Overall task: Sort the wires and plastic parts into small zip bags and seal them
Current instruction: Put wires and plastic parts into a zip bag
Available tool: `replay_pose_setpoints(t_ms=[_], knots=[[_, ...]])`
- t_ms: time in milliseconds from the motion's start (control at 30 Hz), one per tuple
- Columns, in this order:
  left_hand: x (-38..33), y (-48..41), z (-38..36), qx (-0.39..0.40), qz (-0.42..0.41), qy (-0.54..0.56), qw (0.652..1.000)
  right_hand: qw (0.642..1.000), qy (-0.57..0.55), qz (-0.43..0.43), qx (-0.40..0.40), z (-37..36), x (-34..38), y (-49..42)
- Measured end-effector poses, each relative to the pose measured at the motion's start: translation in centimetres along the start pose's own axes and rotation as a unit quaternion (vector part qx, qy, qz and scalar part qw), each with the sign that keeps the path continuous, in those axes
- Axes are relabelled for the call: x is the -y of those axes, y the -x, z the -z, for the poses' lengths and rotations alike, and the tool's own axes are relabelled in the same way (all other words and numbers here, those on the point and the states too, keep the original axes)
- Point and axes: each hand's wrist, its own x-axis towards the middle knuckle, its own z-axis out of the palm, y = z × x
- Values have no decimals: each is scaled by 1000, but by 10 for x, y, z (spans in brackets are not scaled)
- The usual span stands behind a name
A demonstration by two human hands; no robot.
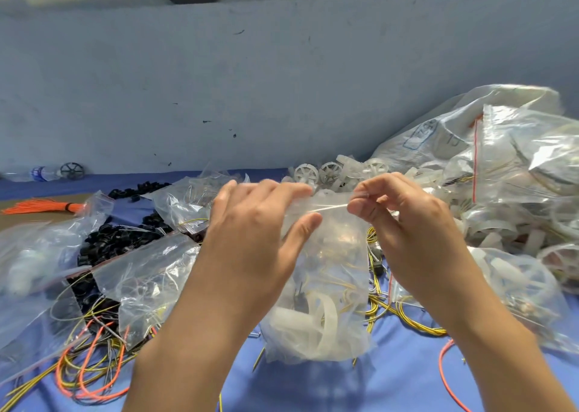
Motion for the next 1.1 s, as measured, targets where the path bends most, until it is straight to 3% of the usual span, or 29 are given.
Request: replay_pose_setpoints(t_ms=[133, 333, 833, 1100], knots=[[0, 1, -3, 1, 1, 38, 999, 990, -122, -67, 13, 1, -2, 3], [-2, 0, -5, -15, 29, 72, 997, 943, -282, -167, 56, -1, -8, 10], [-14, -4, -9, -21, 5, 93, 995, 908, -375, -175, 63, -5, -2, 14], [-16, -4, -10, -24, 0, 93, 995, 916, -359, -180, 20, -6, -2, 16]])
